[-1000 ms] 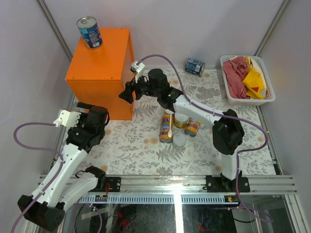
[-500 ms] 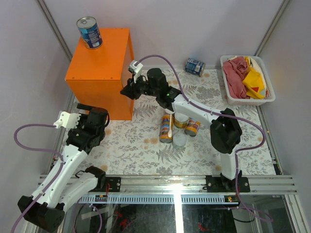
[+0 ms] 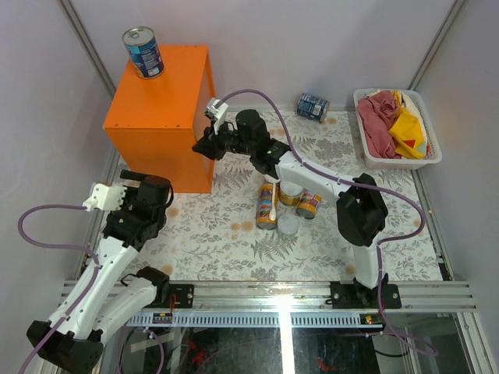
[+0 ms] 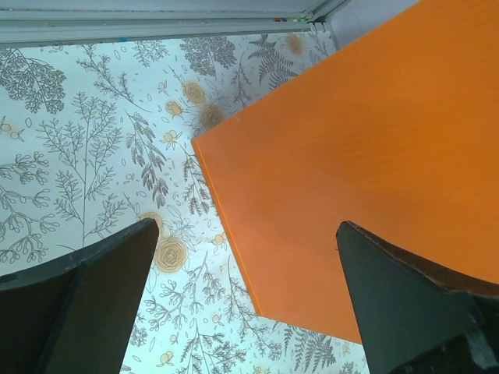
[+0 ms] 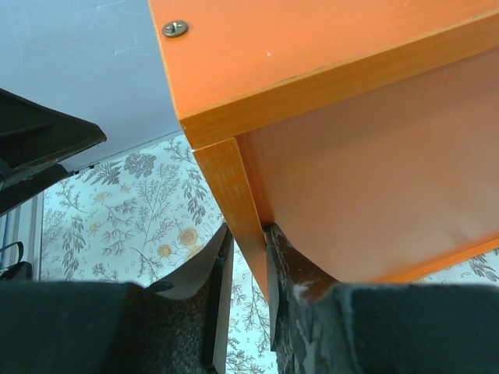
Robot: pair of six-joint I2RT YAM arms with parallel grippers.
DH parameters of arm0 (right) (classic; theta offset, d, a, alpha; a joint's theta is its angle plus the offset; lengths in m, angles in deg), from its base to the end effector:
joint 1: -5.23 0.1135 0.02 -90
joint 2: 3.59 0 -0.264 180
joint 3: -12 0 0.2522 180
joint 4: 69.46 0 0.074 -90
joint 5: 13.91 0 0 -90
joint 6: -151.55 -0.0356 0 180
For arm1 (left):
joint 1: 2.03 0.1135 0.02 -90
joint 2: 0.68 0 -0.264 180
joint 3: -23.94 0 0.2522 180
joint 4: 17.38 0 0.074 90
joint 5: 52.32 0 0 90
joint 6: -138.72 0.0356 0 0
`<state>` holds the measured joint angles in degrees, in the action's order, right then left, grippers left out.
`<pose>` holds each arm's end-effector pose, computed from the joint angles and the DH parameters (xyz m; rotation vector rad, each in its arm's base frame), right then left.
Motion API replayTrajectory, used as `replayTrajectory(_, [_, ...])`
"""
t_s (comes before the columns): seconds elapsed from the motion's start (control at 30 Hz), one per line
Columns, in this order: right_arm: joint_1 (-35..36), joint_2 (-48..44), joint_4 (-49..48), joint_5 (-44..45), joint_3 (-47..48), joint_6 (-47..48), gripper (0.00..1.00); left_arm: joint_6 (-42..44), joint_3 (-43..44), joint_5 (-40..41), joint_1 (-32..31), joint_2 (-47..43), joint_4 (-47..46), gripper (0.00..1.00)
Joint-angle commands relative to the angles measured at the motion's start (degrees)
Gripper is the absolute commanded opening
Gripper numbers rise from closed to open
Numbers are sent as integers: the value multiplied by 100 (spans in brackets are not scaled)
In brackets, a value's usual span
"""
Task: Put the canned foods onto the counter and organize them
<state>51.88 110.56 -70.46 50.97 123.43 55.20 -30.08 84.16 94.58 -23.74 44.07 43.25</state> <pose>0.3227 0.3639 0.3392 -0.9121 1.4400 1.0536 0.1425 -0.0246 0.3004 -1.2955 1.4826 0.0561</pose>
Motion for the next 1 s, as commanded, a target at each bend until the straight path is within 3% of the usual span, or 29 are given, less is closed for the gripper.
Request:
replayTrajectory(0.0, [46, -247, -359, -183, -11, 56, 0, -213, -100, 283, -8, -45, 132, 97])
replayTrajectory(0.97, [-629, -1839, -785, -319, -1868, -175, 0, -265, -135, 253, -8, 85, 153, 97])
